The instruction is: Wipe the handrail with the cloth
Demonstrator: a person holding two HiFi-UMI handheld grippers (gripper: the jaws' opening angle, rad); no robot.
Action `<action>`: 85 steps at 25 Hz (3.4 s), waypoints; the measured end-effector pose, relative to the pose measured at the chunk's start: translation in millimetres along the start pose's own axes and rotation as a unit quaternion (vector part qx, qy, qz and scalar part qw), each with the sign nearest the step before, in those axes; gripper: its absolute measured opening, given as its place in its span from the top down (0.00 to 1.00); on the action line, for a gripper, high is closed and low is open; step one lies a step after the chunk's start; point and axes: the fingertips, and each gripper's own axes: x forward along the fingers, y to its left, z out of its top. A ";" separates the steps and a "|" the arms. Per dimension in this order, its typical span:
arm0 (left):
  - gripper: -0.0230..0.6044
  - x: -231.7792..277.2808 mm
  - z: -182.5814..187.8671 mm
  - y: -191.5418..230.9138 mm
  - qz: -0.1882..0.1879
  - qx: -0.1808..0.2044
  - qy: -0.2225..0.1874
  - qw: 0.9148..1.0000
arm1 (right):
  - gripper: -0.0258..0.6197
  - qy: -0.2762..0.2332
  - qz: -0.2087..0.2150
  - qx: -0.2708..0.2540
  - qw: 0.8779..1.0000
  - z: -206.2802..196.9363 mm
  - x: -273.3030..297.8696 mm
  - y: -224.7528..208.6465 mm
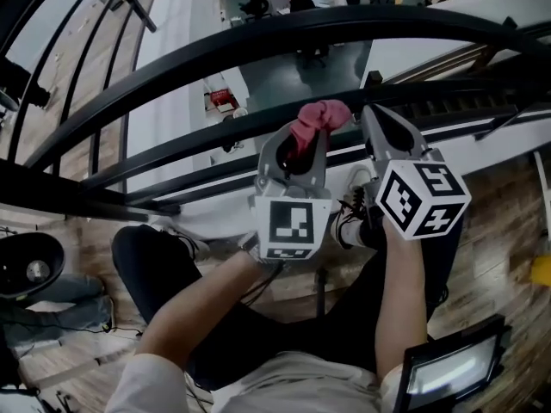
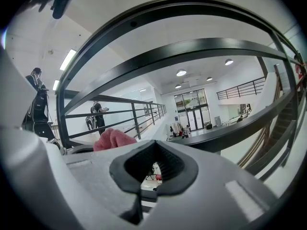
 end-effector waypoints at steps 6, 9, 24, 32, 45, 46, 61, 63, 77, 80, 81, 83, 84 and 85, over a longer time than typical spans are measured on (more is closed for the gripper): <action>0.86 6.9 9.4 -9.5 0.032 0.060 0.002 0.998 | 0.96 -0.022 0.002 0.023 0.999 7.0 -5.0 -1.7; 0.86 14.0 12.0 -12.2 0.030 0.038 0.019 0.999 | 0.96 -0.032 0.005 0.033 0.999 13.0 -7.0 -4.2; 0.85 52.1 20.7 -14.4 -0.019 0.048 0.159 0.986 | 0.96 -0.054 -0.003 0.061 0.997 18.7 -17.2 -26.7; 0.85 38.9 13.8 5.8 -0.013 0.069 0.197 0.978 | 0.96 -0.040 0.002 0.043 0.998 16.0 -10.4 -19.5; 0.85 8.1 1.5 42.1 0.022 0.043 0.200 0.979 | 0.96 -0.020 0.021 -0.062 0.998 15.0 3.9 20.4; 0.85 6.1 0.8 44.3 0.023 0.041 0.201 0.978 | 0.96 -0.017 0.023 -0.067 0.997 14.5 5.1 23.1; 0.85 -39.6 -13.1 98.1 0.048 0.020 0.228 0.972 | 0.96 -0.006 0.053 -0.063 0.997 15.8 16.8 49.8; 0.85 -47.1 -15.0 107.0 0.050 0.019 0.233 0.971 | 0.96 -0.003 0.058 -0.069 0.996 15.3 17.8 55.0; 0.86 -117.1 -36.4 183.9 0.059 0.090 0.262 0.959 | 0.96 0.027 0.074 -0.130 0.988 5.9 28.4 100.8; 0.86 -131.7 -38.7 200.4 0.064 0.063 0.269 0.959 | 0.96 0.038 0.072 -0.129 0.988 1.2 31.4 105.3; 0.86 -137.5 -39.4 206.7 0.069 0.061 0.271 0.958 | 0.96 0.041 0.073 -0.127 0.988 -0.1 32.6 107.7; 0.86 -151.9 -43.1 221.9 0.083 0.059 0.275 0.956 | 0.96 0.044 0.072 -0.126 0.988 -2.2 35.9 115.2; 0.86 -160.3 -46.2 230.7 0.091 0.057 0.277 0.955 | 0.96 0.044 0.071 -0.129 0.988 -3.0 37.8 119.4; 0.86 -169.2 -49.8 240.2 0.101 0.054 0.280 0.953 | 0.96 0.045 0.069 -0.134 0.988 -3.9 39.9 123.7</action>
